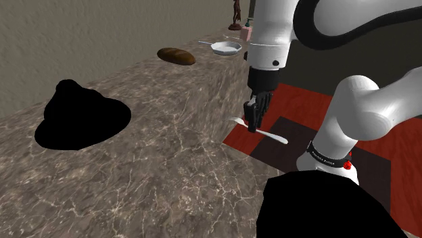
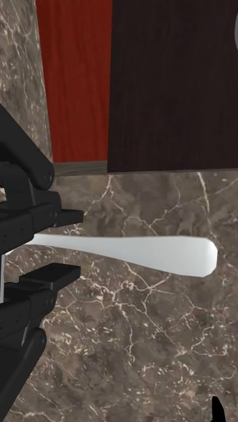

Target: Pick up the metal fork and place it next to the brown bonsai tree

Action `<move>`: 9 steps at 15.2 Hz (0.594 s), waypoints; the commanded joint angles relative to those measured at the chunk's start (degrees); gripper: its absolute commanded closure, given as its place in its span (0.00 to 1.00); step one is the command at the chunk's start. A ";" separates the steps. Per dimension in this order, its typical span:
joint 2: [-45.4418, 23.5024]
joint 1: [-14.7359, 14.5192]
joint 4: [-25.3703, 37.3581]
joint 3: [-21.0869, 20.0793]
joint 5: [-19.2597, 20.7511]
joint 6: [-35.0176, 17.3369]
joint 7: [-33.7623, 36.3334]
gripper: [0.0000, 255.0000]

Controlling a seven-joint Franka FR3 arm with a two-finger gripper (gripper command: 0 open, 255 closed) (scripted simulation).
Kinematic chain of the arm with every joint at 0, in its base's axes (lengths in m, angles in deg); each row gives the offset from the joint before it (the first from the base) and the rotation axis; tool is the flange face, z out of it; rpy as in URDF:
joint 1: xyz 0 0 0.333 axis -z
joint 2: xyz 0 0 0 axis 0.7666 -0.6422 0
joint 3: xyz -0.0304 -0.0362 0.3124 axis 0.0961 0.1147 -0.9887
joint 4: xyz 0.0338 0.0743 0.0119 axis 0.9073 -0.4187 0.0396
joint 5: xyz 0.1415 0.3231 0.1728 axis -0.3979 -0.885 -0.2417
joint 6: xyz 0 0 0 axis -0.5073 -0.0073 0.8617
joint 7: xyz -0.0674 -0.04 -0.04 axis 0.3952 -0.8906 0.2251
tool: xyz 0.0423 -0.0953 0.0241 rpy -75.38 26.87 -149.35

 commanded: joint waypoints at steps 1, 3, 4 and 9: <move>0.03 -0.25 -1.53 -0.45 -0.59 -1.48 -0.41 1.00; -0.35 -0.44 -2.81 -1.01 -1.23 -3.09 -0.81 1.00; -0.57 -0.54 -3.44 -1.29 -1.56 -3.92 -1.02 1.00; -2.06 -1.05 -6.40 -2.79 -3.34 -8.23 -2.10 1.00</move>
